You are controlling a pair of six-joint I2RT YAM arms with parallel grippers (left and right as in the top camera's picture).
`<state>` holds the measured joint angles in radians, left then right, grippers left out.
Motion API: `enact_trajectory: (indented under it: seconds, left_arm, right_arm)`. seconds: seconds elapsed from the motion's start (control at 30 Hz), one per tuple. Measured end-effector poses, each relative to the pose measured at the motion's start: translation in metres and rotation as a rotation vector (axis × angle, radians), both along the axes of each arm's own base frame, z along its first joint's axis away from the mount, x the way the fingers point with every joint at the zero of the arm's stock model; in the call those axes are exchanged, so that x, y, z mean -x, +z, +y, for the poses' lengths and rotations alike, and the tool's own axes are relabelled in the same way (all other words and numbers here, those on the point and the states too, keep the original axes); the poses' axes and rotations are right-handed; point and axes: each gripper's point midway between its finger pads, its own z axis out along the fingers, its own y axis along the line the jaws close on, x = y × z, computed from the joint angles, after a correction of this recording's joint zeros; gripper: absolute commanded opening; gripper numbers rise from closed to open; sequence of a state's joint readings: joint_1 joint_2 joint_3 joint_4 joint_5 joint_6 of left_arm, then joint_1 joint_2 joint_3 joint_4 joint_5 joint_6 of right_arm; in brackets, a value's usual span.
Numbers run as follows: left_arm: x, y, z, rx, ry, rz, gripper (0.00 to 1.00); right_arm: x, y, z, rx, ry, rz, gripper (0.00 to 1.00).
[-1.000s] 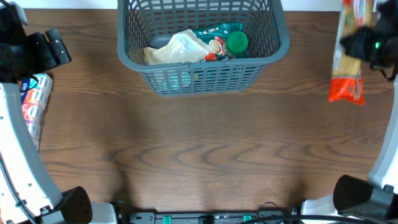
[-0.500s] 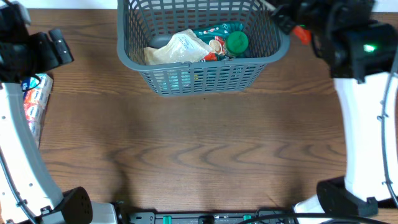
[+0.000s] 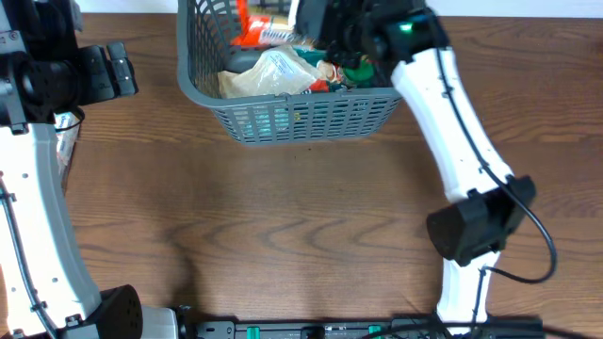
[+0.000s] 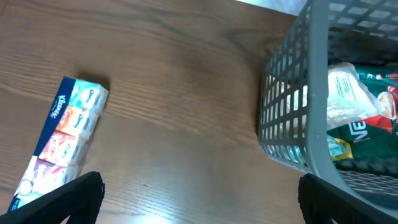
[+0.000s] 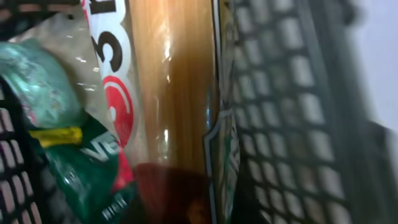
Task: Pack container
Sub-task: 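Lift the spaghetti packet with the right gripper into the basket and release, then move the left gripper to the tissue-pack bundle and grasp it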
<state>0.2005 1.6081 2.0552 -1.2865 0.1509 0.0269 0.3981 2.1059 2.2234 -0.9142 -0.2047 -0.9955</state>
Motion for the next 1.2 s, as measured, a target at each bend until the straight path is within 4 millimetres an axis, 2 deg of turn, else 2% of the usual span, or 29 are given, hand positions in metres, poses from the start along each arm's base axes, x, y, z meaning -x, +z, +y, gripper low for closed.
enact_trajectory:
  seconds: [0.17, 0.33, 0.37, 0.4, 0.43, 0.53, 0.6, 0.7, 0.77, 0.83, 0.9, 1.0, 1.07, 1.1, 1.13, 1.2]
  left_arm:
    - [-0.001, 0.001, 0.000, -0.001, 0.000, -0.005, 0.99]
    - [-0.002, 0.002, 0.000, -0.003, -0.001, -0.010, 0.99]
    - [-0.002, 0.002, 0.000, -0.003, -0.001, -0.010, 0.99]
    - [-0.002, 0.002, 0.000, -0.004, -0.003, -0.010, 0.99]
    - [-0.002, 0.002, 0.000, -0.005, -0.003, -0.011, 0.99]
    - [-0.002, 0.002, 0.000, -0.005, -0.004, -0.010, 0.99]
    - [-0.002, 0.002, 0.000, -0.007, -0.006, -0.010, 0.99]
    - [-0.002, 0.002, 0.000, -0.007, -0.006, -0.011, 0.98]
    - [-0.002, 0.002, 0.000, -0.007, -0.006, -0.011, 0.98]
    - [-0.002, 0.002, 0.001, -0.012, -0.003, -0.009, 0.99]
    - [-0.002, 0.001, 0.004, -0.026, 0.008, -0.007, 0.99]
    - [0.000, 0.001, 0.013, -0.065, 0.040, 0.002, 0.98]
    - [0.002, 0.001, 0.021, -0.096, 0.069, 0.008, 0.98]
    - [0.003, 0.002, 0.026, -0.111, 0.091, 0.010, 0.98]
    - [0.004, 0.002, 0.030, -0.118, 0.108, 0.012, 0.98]
    - [0.010, 0.003, 0.045, -0.120, 0.161, 0.016, 0.98]
  right_arm:
    - [0.005, -0.031, 0.016, 0.010, 0.043, 0.073, 0.01]
    - [0.011, -0.062, 0.015, 0.046, 0.045, 0.162, 0.01]
    - [0.011, -0.067, 0.015, 0.051, 0.044, 0.173, 0.04]
    - [0.012, -0.071, 0.014, 0.056, 0.043, 0.182, 0.20]
    - [0.012, -0.071, 0.014, 0.055, 0.039, 0.186, 0.29]
    - [0.011, -0.069, 0.016, 0.043, 0.037, 0.180, 0.44]
    - [0.009, -0.063, 0.017, 0.028, 0.034, 0.168, 0.86]
    - [0.007, -0.049, 0.018, 0.004, 0.024, 0.138, 0.89]
    - [0.005, -0.031, 0.019, -0.023, 0.016, 0.097, 0.88]
    - [0.002, -0.003, 0.019, -0.071, -0.014, 0.039, 0.92]
    - [-0.001, 0.034, 0.015, -0.147, -0.070, -0.028, 0.99]
    - [0.000, 0.097, -0.004, -0.278, -0.170, -0.119, 0.99]
    - [0.007, 0.143, -0.035, -0.381, -0.267, -0.166, 0.99]
    - [0.012, 0.166, -0.057, -0.435, -0.329, -0.187, 0.99]
    - [0.016, 0.181, -0.073, -0.472, -0.372, -0.199, 0.99]
    - [0.027, 0.213, -0.124, -0.559, -0.505, -0.225, 0.99]
